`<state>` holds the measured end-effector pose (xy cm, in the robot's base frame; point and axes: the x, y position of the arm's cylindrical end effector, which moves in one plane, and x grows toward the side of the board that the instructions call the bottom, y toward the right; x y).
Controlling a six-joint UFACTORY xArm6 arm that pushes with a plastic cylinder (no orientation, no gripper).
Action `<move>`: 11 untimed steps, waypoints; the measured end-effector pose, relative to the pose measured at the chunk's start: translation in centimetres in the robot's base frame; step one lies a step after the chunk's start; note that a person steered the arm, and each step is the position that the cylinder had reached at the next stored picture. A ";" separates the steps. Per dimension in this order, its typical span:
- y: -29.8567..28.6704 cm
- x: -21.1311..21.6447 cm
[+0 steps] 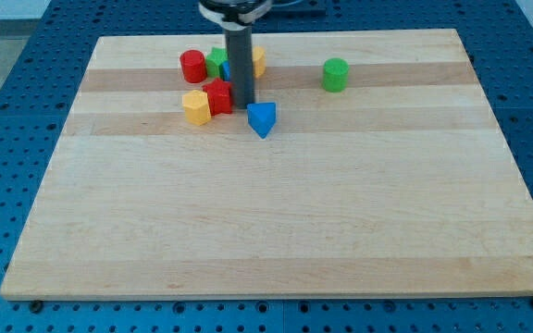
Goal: Separate the green star from the red circle
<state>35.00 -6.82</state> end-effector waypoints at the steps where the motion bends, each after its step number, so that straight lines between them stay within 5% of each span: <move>1: -3.8 0.6; 3: -0.4 -0.9; 6: -6.6 -0.9; 9: -1.8 -8.2; 11: 0.1 -9.3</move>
